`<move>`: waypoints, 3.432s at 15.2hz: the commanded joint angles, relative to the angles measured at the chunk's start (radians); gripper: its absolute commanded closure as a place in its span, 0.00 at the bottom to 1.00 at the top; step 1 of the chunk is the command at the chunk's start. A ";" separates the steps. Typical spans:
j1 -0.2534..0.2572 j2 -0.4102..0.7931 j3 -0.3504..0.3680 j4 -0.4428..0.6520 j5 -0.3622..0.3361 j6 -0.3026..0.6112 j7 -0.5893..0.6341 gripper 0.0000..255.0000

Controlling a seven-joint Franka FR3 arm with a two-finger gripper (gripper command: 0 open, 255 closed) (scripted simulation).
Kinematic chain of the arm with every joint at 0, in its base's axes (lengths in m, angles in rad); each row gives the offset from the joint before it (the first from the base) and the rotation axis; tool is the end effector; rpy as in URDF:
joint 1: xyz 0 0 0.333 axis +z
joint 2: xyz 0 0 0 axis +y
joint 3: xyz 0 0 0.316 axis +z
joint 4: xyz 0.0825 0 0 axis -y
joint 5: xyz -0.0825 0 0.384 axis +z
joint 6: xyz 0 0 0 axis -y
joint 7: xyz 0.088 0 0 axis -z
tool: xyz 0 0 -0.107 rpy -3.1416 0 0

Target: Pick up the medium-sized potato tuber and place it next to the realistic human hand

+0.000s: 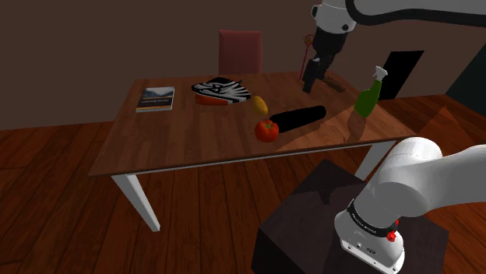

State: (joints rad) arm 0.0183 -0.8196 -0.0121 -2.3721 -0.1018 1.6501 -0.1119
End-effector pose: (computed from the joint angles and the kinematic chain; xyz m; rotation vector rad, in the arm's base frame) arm 0.3059 -0.0094 0.6010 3.0347 0.1893 0.1410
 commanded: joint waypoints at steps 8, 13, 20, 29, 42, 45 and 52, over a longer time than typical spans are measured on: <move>-0.036 0.252 -0.008 0.049 -0.007 0.182 0.079 0.00; -0.059 0.444 -0.017 0.124 -0.011 0.284 0.131 0.00; -0.087 0.716 -0.037 0.279 -0.010 0.380 0.195 0.00; -0.122 1.068 -0.070 0.565 0.016 0.421 0.254 0.00; -0.152 1.296 -0.085 0.714 0.041 0.487 0.276 0.00; -0.152 1.296 -0.085 0.714 0.041 0.487 0.276 0.00; -0.152 1.296 -0.085 0.714 0.041 0.487 0.277 1.00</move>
State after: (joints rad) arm -0.1337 0.4763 -0.0971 -1.6575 -0.0607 2.1375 0.1647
